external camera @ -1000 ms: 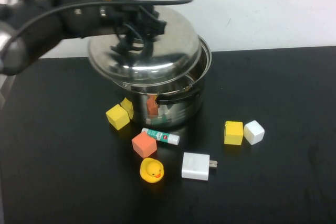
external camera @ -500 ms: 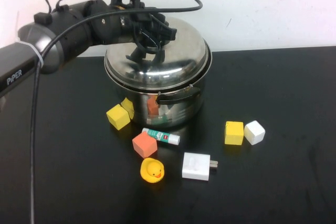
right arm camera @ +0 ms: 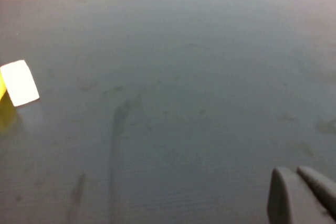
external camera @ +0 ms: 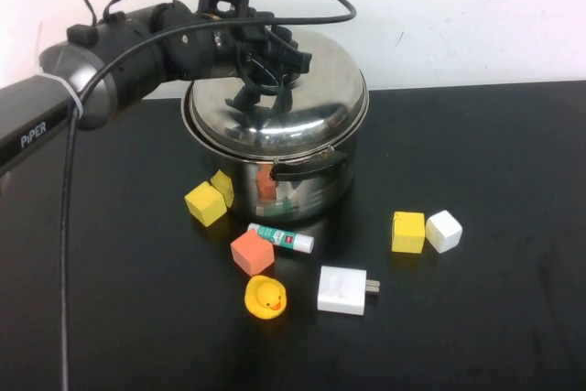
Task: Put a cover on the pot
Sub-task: Place the pot lid on the pot
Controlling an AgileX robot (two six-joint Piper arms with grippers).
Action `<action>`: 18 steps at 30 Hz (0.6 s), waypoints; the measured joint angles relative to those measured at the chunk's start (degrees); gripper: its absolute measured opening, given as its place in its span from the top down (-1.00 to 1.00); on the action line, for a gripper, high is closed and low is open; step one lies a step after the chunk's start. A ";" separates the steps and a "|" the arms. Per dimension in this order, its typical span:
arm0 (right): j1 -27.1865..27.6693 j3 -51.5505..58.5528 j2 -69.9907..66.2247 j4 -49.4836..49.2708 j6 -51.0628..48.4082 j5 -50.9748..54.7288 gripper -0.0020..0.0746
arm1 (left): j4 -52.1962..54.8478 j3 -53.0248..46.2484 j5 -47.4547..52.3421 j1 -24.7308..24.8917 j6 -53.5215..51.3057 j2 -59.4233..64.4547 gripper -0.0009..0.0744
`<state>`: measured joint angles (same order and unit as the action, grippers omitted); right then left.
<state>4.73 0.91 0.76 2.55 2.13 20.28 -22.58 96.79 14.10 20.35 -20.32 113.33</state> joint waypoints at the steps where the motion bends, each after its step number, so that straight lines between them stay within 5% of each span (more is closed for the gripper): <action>1: 0.00 0.00 0.00 0.00 0.00 0.00 0.95 | -0.12 0.00 0.34 0.00 -0.51 0.00 0.11; 18: 0.00 0.00 0.00 0.00 0.00 0.00 0.95 | 0.32 0.46 4.11 0.00 -3.68 0.00 0.11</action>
<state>4.73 0.91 0.76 2.55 2.13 20.28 -22.26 97.25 18.21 20.35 -24.00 113.33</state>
